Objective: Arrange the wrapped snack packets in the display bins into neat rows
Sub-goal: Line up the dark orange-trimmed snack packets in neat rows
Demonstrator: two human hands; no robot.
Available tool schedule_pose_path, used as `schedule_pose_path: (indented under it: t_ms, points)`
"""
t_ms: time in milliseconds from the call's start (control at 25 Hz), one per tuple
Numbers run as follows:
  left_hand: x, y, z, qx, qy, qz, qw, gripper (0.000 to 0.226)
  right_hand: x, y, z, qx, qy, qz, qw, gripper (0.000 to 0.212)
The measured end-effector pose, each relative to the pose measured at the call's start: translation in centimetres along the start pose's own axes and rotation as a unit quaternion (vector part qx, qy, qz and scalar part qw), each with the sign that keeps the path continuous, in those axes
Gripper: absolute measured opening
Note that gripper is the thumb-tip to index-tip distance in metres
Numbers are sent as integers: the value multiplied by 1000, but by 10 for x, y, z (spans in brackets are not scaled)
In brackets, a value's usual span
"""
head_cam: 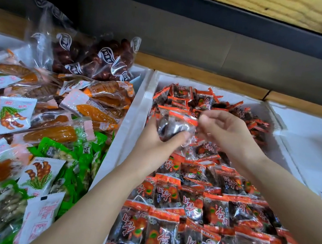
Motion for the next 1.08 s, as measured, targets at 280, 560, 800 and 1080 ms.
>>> schedule_pose_path:
  t_ms: [280, 560, 800, 1080]
  points:
    - [3, -16, 0, -41, 15, -113, 993, 31, 48, 6, -80, -266, 155, 30, 951, 50]
    - [6, -16, 2, -37, 14, -109, 993, 28, 76, 23, -88, -290, 218, -40, 931, 49]
    - [7, -17, 3, -34, 13, -106, 994, 28, 82, 24, -85, -172, 202, -105, 958, 36]
    - [3, -12, -1, -2, 8, -94, 995, 45, 32, -23, -59, -95, 106, -168, 975, 42]
Point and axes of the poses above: each hand's wrist, its own x-axis towards the middle knuckle, its own y-axis out of the palm, z = x × y, the point moved 4 cm from there along x, towards the middle knuckle, and after that the axes turned 4 degrees about y, right-handed, at the moved point
